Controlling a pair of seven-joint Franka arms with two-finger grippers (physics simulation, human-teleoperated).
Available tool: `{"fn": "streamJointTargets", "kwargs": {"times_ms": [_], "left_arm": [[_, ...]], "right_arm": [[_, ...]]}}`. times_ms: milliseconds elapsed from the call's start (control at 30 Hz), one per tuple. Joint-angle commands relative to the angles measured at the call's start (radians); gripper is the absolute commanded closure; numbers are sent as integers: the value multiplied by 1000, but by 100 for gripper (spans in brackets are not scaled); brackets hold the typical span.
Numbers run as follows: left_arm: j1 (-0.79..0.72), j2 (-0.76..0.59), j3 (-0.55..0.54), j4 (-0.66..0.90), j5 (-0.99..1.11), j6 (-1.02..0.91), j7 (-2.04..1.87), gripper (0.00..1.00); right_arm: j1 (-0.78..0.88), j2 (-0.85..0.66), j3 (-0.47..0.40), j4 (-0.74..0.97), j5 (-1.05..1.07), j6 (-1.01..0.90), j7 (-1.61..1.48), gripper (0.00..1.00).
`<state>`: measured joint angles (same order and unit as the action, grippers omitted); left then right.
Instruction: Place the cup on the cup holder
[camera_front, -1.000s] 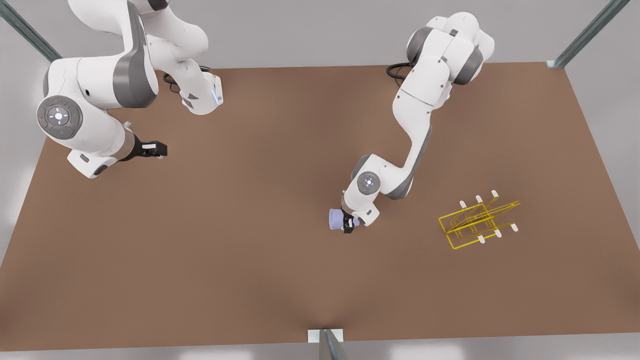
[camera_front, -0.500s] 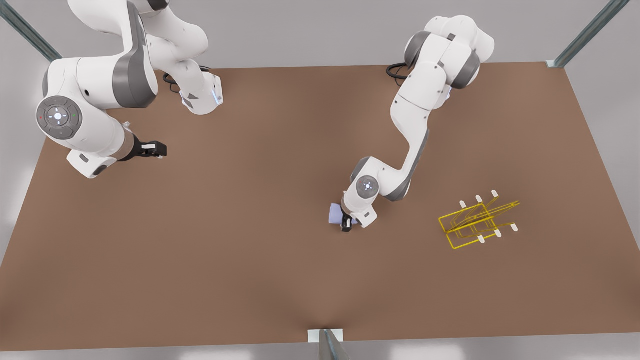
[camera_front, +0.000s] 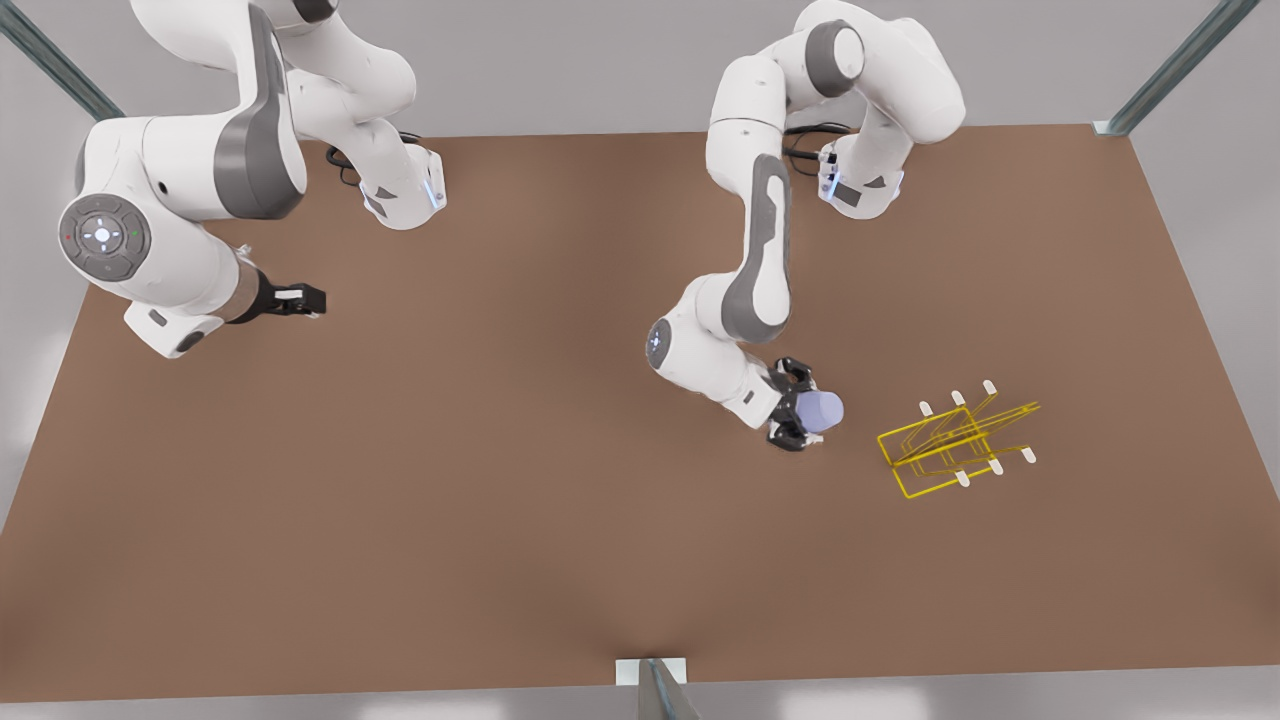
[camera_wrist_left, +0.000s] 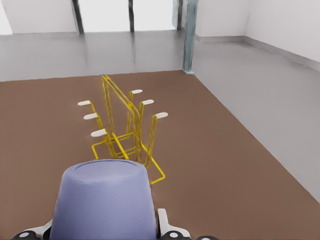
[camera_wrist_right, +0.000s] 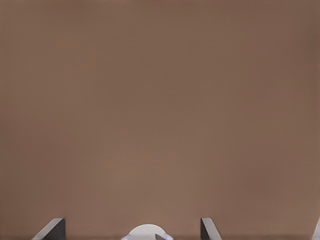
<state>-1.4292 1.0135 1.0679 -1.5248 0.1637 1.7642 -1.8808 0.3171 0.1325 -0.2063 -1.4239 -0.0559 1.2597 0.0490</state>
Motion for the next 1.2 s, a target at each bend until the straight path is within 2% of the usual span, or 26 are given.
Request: {"fn": "streamJointTargets", "kwargs": {"times_ms": [0,67,133,267,333,500,567,600,733,900,1167], "left_arm": [[-65,23,18,-75,152,-146,71,46],[-117,24,30,-181,250,-146,65,46],[-145,53,90,-244,353,-123,66,46],[-112,45,75,-224,307,3,-103,44],[-37,45,1,-179,312,7,-169,42],[65,50,-59,-150,341,14,-189,42],[50,51,-55,-179,344,12,-179,42],[-10,47,-25,-196,338,4,-146,42],[-13,31,-20,-195,341,-9,-141,42],[9,40,23,-190,405,4,-119,42],[85,63,15,-186,415,60,-124,41]], "right_arm": [[2,-1,-1,0,1,0,-21,0],[3,-1,-2,0,1,-2,-21,0],[2,-1,-2,0,1,-2,-21,0],[2,1,-11,0,1,0,-35,0],[3,1,-11,0,1,0,-35,0],[3,1,-11,0,1,0,-35,0],[2,1,-13,0,1,0,-37,0],[3,1,-18,0,1,0,-38,0],[3,2,-21,0,2,0,-46,0],[2,2,-22,0,2,0,-46,0],[3,4,-25,0,2,0,-50,0]]}}
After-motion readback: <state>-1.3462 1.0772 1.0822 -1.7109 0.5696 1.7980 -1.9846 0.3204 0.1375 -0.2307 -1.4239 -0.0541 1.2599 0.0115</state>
